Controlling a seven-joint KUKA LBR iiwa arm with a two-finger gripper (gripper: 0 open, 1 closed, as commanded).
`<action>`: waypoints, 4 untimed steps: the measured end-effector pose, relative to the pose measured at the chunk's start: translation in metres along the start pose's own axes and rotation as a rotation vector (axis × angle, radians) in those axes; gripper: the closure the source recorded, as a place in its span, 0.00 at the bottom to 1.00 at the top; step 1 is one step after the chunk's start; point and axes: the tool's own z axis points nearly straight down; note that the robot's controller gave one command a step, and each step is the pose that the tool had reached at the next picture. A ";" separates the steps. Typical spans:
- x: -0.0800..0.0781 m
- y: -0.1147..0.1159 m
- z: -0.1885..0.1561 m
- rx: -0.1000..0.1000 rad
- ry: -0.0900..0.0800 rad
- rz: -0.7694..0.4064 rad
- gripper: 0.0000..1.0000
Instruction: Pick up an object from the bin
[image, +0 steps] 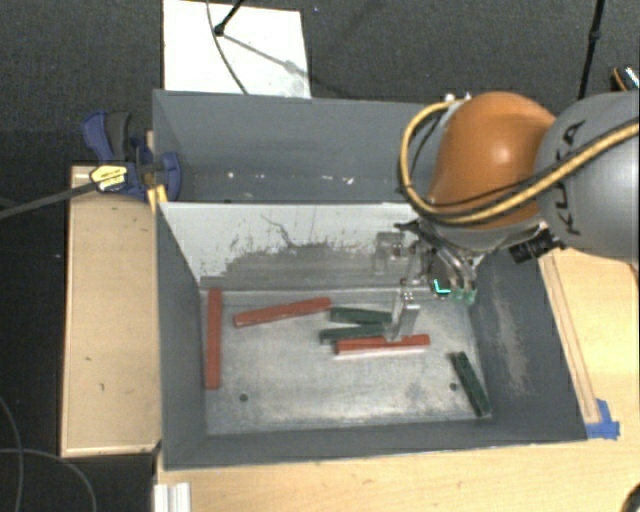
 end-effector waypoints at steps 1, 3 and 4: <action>-0.007 0.009 0.143 -0.001 0.000 0.017 0.00; -0.012 0.000 0.108 -0.002 -0.011 0.272 0.00; -0.007 -0.004 0.139 -0.003 -0.001 0.401 0.00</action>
Offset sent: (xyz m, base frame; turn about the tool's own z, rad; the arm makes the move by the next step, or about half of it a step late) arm 0.0074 0.0085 -0.1391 0.0250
